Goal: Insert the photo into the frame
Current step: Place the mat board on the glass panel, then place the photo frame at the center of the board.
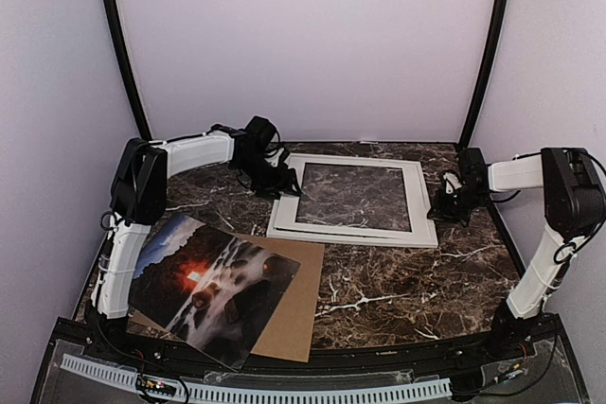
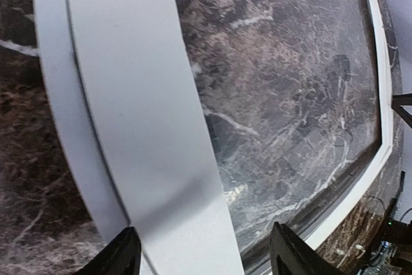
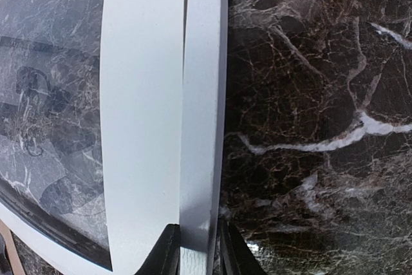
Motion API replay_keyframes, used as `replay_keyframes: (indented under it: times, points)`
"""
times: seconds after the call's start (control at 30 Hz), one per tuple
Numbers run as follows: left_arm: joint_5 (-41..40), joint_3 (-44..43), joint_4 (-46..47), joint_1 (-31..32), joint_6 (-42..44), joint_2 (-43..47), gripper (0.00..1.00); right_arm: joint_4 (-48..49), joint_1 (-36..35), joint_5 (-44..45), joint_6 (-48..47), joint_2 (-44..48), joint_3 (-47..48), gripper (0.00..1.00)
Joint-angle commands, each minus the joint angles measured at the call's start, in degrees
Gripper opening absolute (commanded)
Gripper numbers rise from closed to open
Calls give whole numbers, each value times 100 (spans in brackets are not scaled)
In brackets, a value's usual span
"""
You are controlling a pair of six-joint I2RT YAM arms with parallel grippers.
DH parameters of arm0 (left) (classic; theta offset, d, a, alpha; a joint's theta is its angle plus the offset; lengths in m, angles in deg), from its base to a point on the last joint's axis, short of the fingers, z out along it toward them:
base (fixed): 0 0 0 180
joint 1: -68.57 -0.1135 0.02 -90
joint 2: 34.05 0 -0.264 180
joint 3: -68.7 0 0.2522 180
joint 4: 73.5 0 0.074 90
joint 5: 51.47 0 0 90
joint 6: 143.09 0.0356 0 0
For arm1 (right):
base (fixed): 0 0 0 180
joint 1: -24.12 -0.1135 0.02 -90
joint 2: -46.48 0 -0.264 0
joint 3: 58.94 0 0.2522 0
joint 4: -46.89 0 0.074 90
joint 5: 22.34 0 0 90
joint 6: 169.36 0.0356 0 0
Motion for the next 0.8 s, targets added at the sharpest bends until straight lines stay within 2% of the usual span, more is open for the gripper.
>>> replay_keyframes:
  times: [0.0,0.2,0.43,0.6,0.77]
  points:
    - [-709,36,-267,-44,169,439,72,-12,-19,22,-8,-94,-112,22]
    - [-1225,102,-270,-49,258,458,74,-13,-20,20,-9,-103,-110,24]
    - [-1209,331,47,-49,271,437,73,-13,-22,-1,-9,-119,-97,24]
    - [-1178,416,142,-49,280,372,67,-29,-23,-37,-6,-86,-89,23]
    - [-1010,510,232,-44,218,334,53,-39,-19,-83,-8,-73,-84,22]
